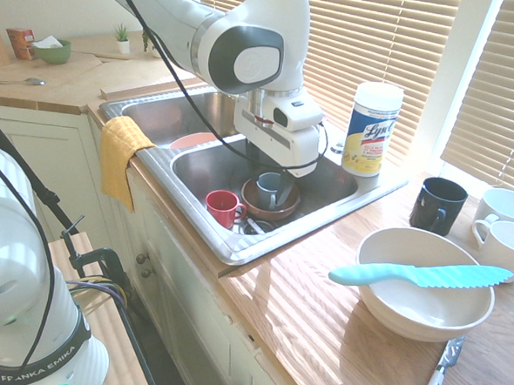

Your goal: Put the knife into the sink

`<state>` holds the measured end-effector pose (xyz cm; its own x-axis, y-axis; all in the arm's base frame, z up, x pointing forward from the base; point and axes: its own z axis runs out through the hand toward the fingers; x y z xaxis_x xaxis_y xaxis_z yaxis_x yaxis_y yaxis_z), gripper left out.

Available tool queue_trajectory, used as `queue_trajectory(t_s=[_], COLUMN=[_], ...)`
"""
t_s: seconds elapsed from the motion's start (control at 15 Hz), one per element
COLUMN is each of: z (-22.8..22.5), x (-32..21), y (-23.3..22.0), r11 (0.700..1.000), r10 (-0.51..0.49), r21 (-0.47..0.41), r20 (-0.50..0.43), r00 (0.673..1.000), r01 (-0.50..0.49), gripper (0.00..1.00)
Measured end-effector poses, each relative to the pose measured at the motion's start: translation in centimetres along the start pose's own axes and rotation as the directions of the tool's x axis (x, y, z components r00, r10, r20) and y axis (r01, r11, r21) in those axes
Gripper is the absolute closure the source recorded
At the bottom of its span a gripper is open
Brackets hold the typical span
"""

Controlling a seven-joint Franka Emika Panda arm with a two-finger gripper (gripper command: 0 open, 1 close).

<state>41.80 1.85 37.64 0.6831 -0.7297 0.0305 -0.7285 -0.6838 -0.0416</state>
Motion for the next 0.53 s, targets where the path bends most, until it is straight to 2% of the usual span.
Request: queue_trajectory(t_s=[0.27, 0.53], z=[-0.6, -5.9], x=[0.4, 5.0], y=[-0.2, 0.7], r11=[1.000, 0.995], r10=[0.004, 0.089], r21=[0.010, 0.060], r20=[-0.008, -0.049], r00=[1.000, 0.995], r01=[-0.004, -0.086], gripper=[0.00, 0.00])
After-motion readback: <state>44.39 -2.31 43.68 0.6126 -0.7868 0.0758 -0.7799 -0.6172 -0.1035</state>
